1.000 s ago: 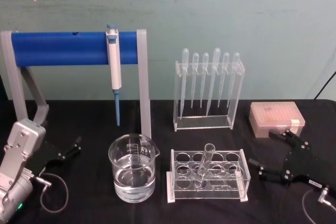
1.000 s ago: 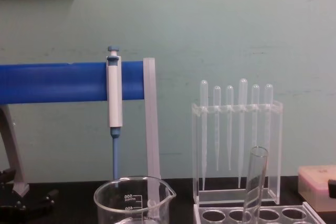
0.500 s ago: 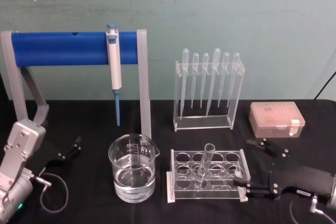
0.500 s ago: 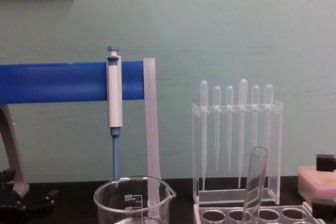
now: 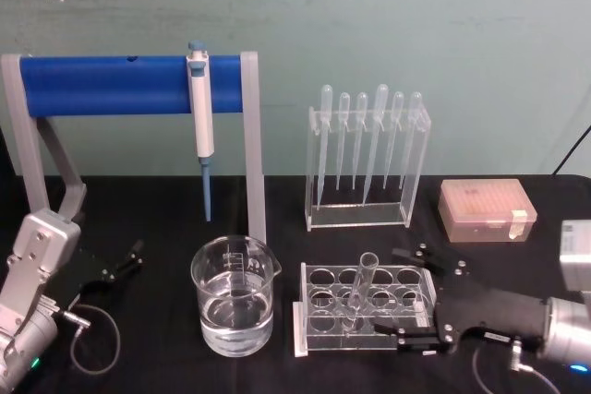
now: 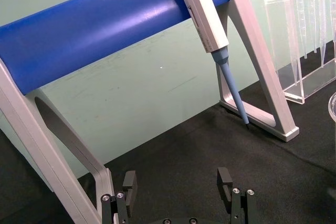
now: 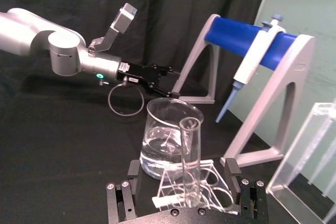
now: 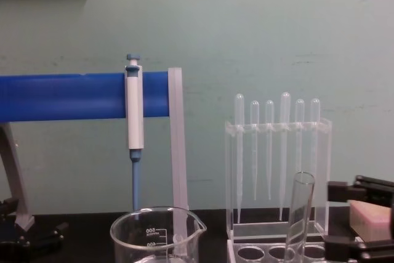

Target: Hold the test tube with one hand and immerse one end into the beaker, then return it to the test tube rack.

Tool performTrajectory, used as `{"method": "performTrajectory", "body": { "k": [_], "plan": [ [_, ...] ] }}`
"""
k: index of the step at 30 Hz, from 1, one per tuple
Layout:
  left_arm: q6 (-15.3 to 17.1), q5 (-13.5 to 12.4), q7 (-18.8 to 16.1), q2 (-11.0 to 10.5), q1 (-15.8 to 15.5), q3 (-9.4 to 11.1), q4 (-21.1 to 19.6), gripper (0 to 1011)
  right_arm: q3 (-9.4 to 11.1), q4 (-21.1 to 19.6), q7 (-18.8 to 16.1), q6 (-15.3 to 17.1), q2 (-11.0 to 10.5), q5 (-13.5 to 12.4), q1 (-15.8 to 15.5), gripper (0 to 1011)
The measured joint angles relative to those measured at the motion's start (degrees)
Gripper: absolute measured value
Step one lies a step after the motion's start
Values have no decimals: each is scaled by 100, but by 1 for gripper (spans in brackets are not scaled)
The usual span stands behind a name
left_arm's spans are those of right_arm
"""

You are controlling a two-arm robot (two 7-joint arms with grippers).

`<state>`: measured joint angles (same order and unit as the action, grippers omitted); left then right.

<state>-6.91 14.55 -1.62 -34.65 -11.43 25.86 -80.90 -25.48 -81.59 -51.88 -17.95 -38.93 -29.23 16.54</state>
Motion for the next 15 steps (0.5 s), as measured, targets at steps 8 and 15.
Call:
{"method": "performTrajectory", "body": {
  "k": [8, 15],
  "plan": [
    [0, 0, 0, 0, 0, 0, 0, 1000, -290, 243, -48, 130, 245, 126, 382, 1002],
    [0, 0, 0, 0, 0, 0, 0, 1000, -457, 435, -45, 197, 369, 263, 667, 1002]
  ]
}}
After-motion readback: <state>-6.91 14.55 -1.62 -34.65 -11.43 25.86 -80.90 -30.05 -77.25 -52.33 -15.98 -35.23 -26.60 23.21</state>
